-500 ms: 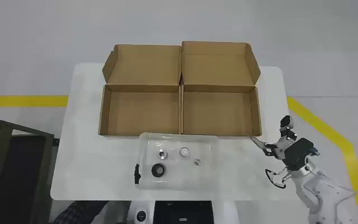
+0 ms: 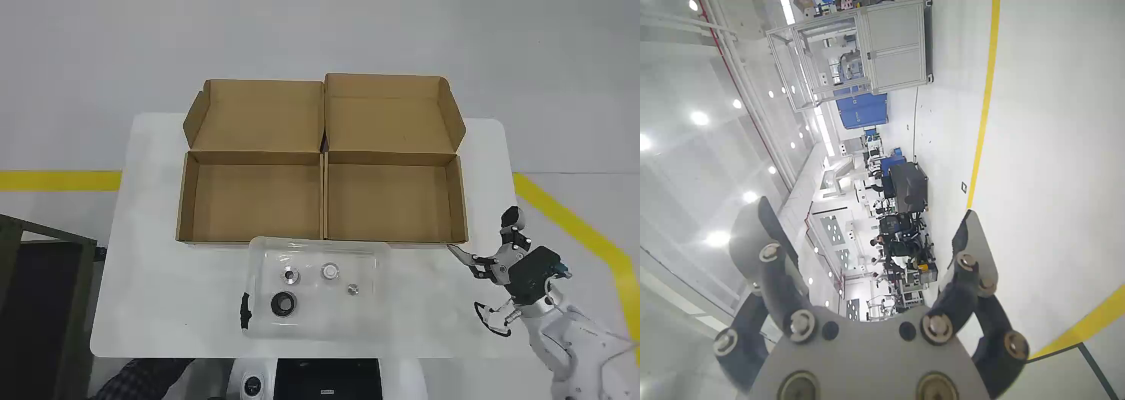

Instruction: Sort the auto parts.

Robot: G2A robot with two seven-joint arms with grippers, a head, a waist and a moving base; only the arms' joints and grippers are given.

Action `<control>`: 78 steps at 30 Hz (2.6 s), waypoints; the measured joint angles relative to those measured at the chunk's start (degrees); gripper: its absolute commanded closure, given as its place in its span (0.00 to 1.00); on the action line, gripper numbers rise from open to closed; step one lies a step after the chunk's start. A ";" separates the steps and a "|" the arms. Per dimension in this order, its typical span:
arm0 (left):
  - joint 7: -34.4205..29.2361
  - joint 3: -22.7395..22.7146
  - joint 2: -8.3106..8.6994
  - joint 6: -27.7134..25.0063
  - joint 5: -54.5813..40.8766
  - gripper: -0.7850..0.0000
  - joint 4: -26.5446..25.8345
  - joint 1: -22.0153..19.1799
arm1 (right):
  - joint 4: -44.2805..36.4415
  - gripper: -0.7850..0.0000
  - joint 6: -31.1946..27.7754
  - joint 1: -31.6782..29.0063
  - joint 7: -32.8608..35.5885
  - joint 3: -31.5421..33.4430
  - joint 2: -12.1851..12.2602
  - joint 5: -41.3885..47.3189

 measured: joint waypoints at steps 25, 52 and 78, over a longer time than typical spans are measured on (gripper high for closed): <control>0.00 0.00 0.00 0.00 0.00 0.00 0.00 0.00 | -12.35 0.00 -15.74 9.99 27.87 -14.60 1.19 -0.74; 0.00 0.00 0.00 0.00 0.00 0.00 0.00 0.00 | -10.30 0.00 -14.52 18.88 43.22 -35.29 0.79 -5.10; 0.00 0.00 0.00 0.00 0.00 0.00 0.00 0.00 | -5.21 0.44 -11.82 23.08 46.47 -40.19 0.85 -3.42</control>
